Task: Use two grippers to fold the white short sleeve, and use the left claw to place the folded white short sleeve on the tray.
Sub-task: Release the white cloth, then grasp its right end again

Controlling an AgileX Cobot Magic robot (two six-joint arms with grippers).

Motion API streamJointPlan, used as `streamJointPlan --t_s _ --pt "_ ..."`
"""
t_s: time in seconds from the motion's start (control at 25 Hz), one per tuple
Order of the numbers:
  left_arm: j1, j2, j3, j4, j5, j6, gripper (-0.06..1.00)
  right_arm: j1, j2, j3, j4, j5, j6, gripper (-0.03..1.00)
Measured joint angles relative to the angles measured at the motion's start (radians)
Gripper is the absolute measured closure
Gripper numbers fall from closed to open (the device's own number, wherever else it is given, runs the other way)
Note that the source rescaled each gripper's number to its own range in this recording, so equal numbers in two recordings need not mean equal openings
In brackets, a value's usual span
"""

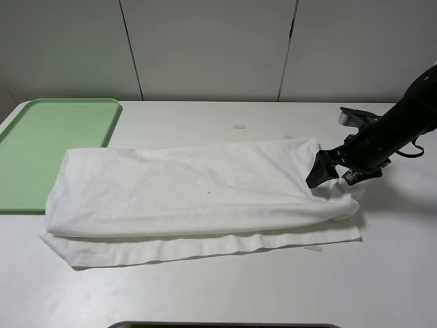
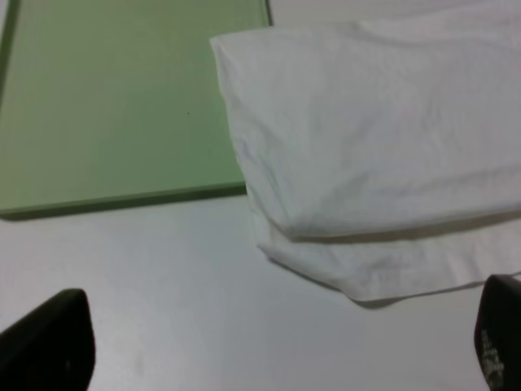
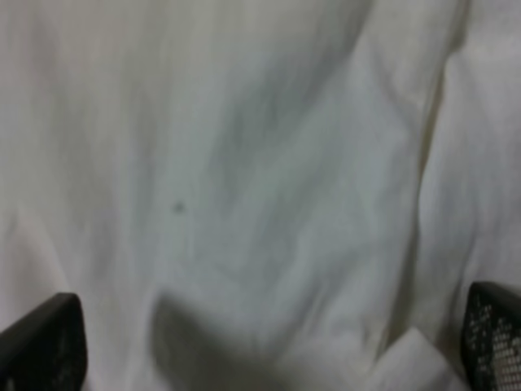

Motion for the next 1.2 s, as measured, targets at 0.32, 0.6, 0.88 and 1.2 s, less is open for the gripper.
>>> streamJointPlan --t_s 0.32,0.6,0.88,1.2 --pt "0.000 0.000 0.000 0.000 0.003 0.000 0.02 0.008 0.018 0.000 0.052 0.001 -0.043 -0.03" --pt "0.000 0.000 0.000 0.000 0.003 0.000 0.02 0.020 0.020 0.000 0.059 0.000 -0.061 -0.03" --pt "0.000 0.000 0.000 0.000 0.003 0.000 0.02 0.064 0.021 0.000 0.077 -0.008 -0.077 0.03" --pt "0.000 0.000 0.000 0.000 0.003 0.000 0.02 0.104 0.021 0.000 0.056 -0.084 -0.080 0.95"
